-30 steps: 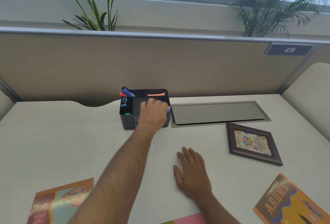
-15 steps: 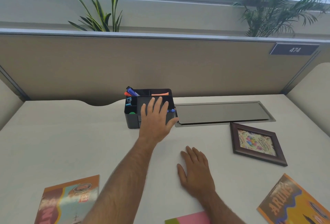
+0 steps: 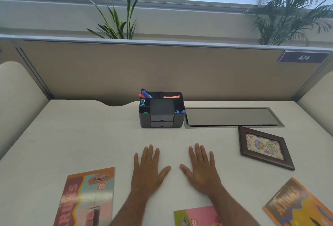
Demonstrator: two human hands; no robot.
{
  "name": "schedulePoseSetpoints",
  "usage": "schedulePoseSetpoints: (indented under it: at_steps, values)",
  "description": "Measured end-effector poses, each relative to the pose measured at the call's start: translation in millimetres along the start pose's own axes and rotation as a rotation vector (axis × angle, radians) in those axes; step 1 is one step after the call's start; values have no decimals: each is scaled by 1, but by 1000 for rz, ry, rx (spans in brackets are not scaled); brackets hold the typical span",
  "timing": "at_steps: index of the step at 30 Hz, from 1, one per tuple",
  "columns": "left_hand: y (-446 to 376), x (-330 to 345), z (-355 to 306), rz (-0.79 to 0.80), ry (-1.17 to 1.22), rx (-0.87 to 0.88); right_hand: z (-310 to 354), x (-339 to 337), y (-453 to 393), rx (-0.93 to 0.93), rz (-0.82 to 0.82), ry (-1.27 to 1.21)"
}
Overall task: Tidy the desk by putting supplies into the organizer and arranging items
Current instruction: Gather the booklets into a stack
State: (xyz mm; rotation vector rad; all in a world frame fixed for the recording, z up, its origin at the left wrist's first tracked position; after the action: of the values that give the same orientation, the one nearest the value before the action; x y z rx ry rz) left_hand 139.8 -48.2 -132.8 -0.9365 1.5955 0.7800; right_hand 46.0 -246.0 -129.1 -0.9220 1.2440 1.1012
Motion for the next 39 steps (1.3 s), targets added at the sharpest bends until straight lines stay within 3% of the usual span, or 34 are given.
schedulePoseSetpoints:
  at_steps: [12, 21, 27, 32, 39]
  values:
    - [52, -2, 6, 84, -34, -36, 6, -14, 39, -28, 158, -48]
    - [90, -12, 20, 86, -34, -66, 6, -41, 84, -161, 182, -296]
    - [109, -32, 53, -58, -18, -271, 4, -52, 105, -305, 228, -203]
    - [129, -35, 76, -43, 16, -464, 12, -58, 110, -312, 360, -76]
    - [149, -40, 68, 47, 16, -630, 12, -56, 118, -138, 410, -157]
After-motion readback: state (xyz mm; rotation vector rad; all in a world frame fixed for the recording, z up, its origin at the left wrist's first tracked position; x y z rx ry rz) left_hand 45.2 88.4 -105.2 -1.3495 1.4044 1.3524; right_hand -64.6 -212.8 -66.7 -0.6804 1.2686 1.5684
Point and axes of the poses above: each hand's wrist, its own y-axis away from the middle knuckle, its own x-axis out of the palm, z = x × y, the point moved 3 cm from there along -y, towards the middle knuckle, and after that the axes turned 4 degrees about -x, right-handed, at the moved point
